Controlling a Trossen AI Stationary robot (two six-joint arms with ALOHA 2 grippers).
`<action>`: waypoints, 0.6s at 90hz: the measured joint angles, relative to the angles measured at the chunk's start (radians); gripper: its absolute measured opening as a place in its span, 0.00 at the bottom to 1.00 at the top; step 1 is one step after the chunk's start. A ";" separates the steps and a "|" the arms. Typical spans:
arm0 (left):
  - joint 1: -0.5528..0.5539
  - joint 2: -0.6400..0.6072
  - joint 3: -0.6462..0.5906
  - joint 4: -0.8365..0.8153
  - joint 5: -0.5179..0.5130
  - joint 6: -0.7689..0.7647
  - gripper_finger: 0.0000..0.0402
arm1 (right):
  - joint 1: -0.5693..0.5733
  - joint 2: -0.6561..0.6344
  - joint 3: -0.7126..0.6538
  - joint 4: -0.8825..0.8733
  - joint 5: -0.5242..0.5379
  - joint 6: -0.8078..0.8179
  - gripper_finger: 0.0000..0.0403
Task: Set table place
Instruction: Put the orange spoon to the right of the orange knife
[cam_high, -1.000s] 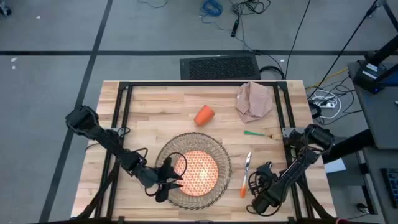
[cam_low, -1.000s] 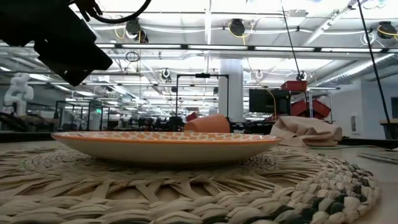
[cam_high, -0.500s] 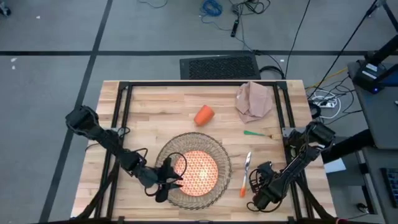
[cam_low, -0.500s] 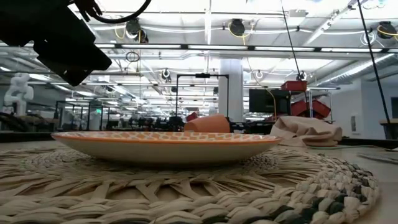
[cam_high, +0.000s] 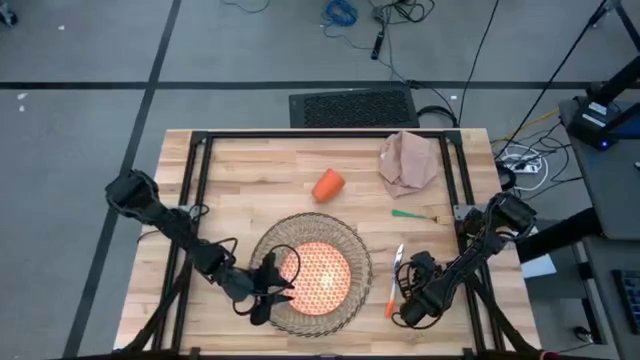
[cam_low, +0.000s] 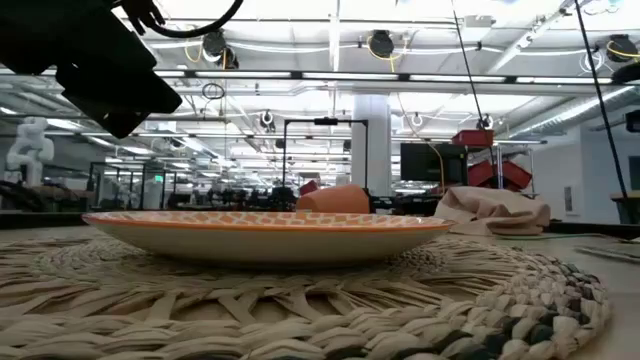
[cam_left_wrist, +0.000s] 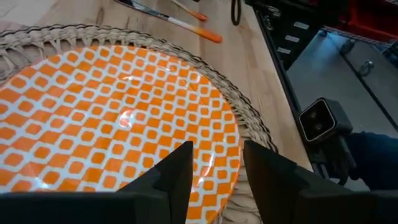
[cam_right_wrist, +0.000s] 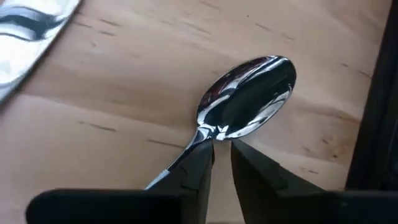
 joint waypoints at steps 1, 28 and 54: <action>0.000 0.000 0.000 0.000 0.000 0.000 0.32 | -0.002 0.000 0.000 0.000 0.000 -0.005 0.13; 0.000 0.000 0.000 -0.002 0.000 0.000 0.32 | -0.062 0.002 -0.001 -0.001 0.042 -0.077 0.13; 0.000 0.000 0.000 -0.005 -0.001 0.001 0.32 | -0.111 0.002 -0.001 0.004 0.091 -0.136 0.13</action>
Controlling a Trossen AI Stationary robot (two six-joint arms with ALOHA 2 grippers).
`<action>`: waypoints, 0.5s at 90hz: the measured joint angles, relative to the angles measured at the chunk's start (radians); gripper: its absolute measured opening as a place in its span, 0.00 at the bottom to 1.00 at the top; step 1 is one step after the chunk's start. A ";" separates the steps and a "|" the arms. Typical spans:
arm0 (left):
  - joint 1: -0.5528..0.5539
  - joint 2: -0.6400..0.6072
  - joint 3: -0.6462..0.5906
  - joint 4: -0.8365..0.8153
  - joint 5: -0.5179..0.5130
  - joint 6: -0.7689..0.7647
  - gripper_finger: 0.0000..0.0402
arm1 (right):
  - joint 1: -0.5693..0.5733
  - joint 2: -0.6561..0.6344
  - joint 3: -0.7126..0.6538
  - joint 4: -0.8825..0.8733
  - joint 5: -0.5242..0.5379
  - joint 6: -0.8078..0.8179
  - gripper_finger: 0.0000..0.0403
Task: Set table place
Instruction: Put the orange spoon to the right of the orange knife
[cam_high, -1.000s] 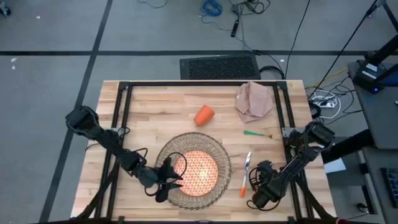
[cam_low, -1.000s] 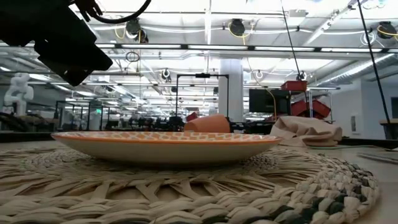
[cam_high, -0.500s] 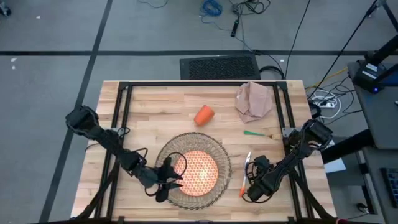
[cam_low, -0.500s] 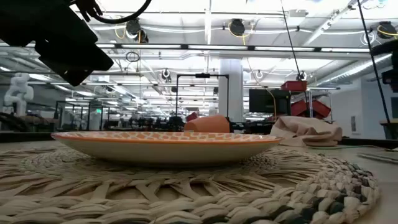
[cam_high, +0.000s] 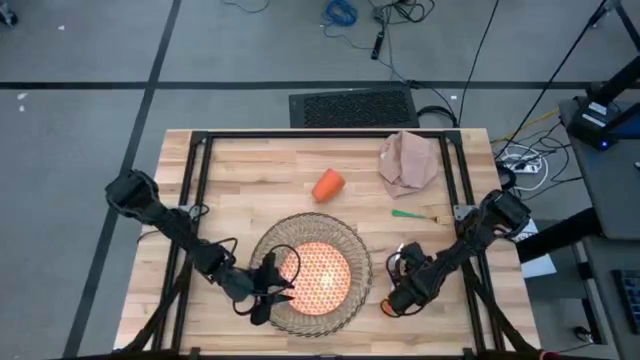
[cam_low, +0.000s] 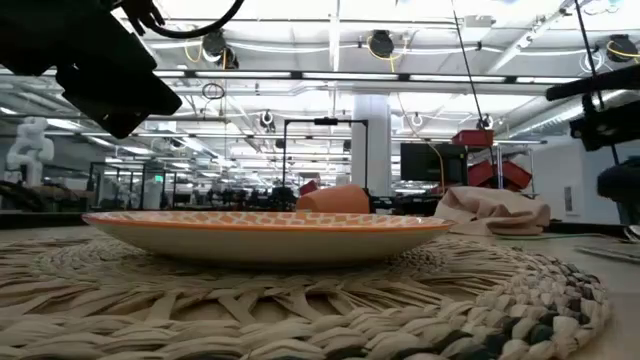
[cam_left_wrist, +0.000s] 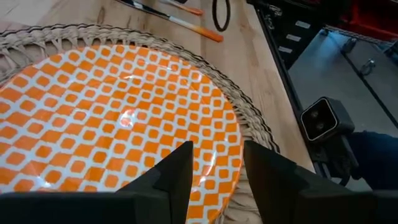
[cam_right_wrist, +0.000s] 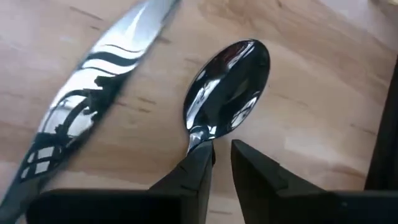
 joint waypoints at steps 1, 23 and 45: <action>0.000 0.000 0.000 0.000 0.000 0.000 0.32 | -0.001 0.000 0.000 0.000 0.002 -0.001 0.13; 0.000 0.000 0.000 -0.003 0.000 0.000 0.32 | -0.020 0.000 0.001 0.008 0.021 -0.027 0.10; 0.000 0.000 0.000 -0.003 0.000 0.000 0.32 | -0.011 0.000 0.002 0.003 0.005 -0.014 0.09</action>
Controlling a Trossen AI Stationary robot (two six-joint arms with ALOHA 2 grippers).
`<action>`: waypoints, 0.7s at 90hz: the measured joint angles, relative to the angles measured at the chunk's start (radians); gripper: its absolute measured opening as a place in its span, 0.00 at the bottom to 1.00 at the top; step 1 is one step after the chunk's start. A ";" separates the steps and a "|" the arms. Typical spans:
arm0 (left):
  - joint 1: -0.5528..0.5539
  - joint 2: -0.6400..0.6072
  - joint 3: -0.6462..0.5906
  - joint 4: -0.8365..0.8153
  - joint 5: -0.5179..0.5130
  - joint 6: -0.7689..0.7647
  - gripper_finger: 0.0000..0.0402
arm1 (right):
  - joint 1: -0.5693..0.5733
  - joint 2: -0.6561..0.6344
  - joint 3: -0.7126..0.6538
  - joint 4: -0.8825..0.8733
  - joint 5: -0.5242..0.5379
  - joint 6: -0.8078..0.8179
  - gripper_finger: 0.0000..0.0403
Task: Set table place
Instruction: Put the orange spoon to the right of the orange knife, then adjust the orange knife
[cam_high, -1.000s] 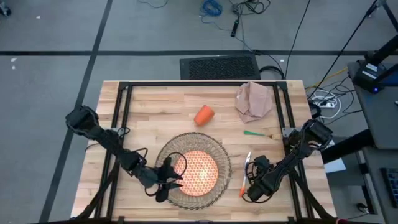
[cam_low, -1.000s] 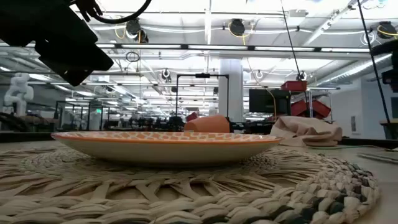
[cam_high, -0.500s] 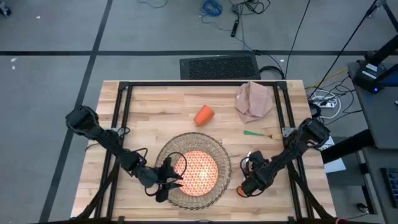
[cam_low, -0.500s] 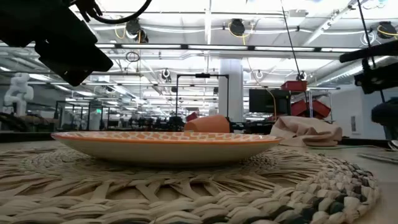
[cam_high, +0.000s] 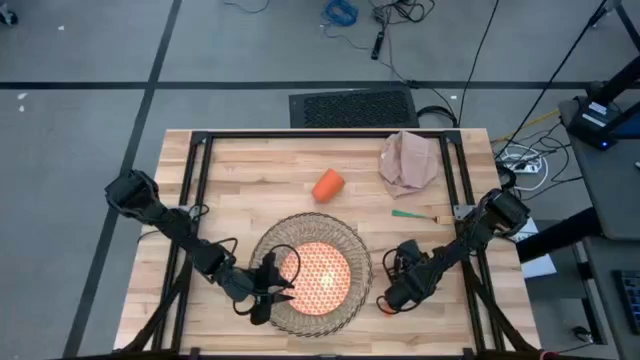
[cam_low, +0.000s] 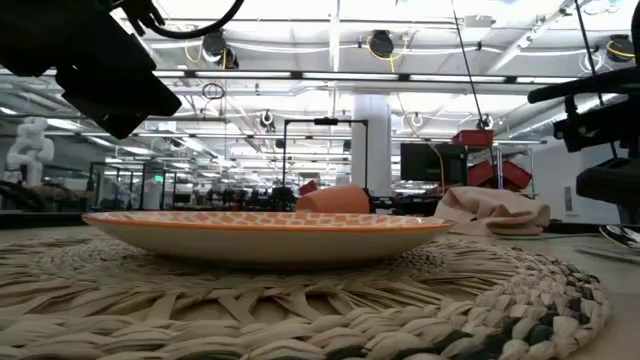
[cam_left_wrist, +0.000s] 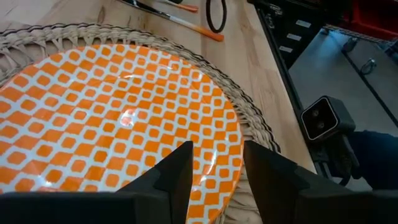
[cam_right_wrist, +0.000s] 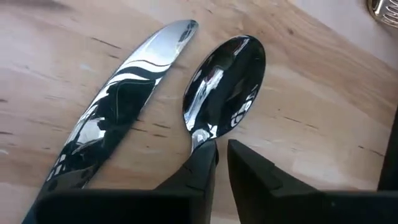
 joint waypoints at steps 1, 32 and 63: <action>0.000 0.000 0.000 0.000 0.000 0.000 0.32 | 0.003 0.000 0.000 -0.002 0.000 0.006 0.09; -0.001 0.000 0.000 0.000 0.007 -0.002 0.32 | 0.148 -0.029 -0.003 -0.036 -0.026 0.227 0.08; -0.001 0.000 0.000 0.000 0.011 -0.002 0.32 | 0.255 -0.026 0.094 0.041 -0.017 0.249 0.08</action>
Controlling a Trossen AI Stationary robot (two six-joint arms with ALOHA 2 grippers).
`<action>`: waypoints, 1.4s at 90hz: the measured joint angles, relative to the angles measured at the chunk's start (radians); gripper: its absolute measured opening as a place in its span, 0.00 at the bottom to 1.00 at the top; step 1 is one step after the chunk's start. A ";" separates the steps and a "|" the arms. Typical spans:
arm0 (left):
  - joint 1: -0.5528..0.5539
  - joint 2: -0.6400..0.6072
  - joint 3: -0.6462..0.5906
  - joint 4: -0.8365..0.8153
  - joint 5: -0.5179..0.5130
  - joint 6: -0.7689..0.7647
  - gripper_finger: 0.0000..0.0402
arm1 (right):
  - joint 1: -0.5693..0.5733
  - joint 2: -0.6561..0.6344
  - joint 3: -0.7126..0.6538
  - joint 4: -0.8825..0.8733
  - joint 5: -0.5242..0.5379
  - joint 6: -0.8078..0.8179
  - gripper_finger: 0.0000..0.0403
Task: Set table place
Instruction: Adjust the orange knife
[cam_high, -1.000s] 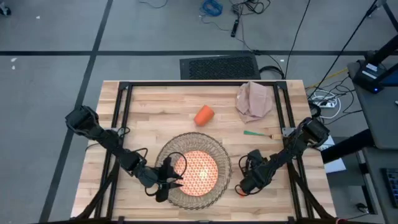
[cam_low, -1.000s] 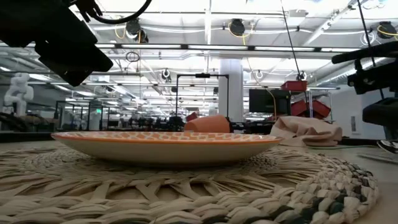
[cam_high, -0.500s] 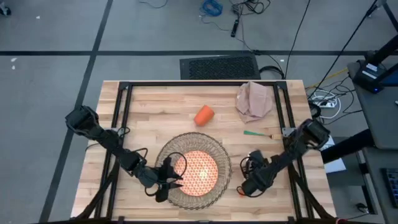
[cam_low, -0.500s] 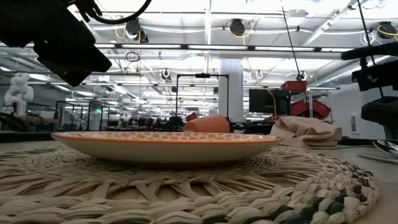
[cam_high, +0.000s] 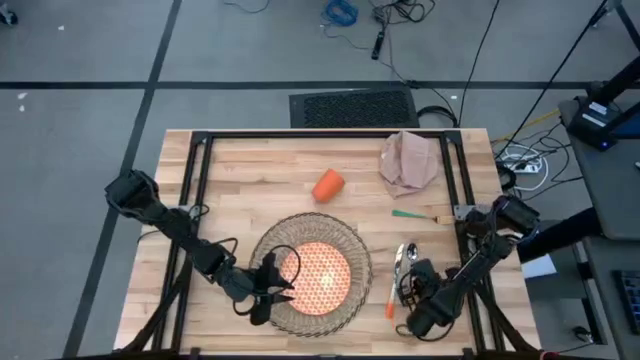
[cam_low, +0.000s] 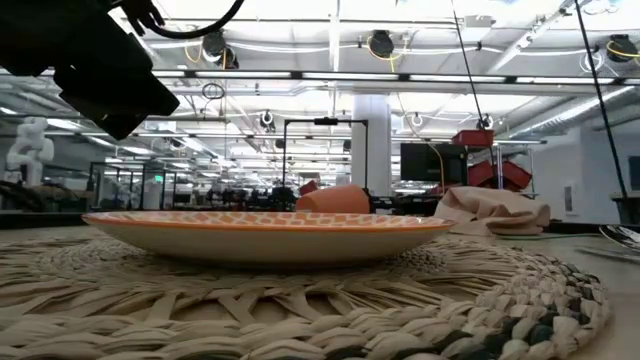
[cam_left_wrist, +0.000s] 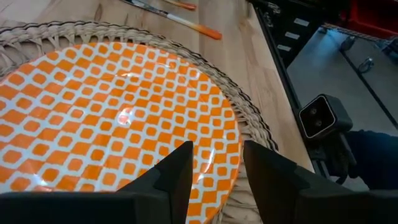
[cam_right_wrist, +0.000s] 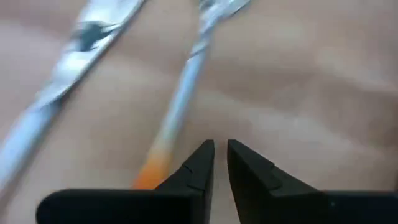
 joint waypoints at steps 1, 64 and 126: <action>0.000 0.000 0.000 0.000 0.001 0.000 0.32 | 0.003 0.001 0.006 -0.001 0.003 0.000 0.08; -0.018 0.000 0.000 0.003 -0.016 -0.027 0.32 | 0.036 0.004 0.174 0.682 0.563 -0.513 0.10; -0.026 0.000 0.000 -0.026 -0.020 -0.053 0.32 | 0.112 0.344 0.840 0.890 1.321 -1.816 0.18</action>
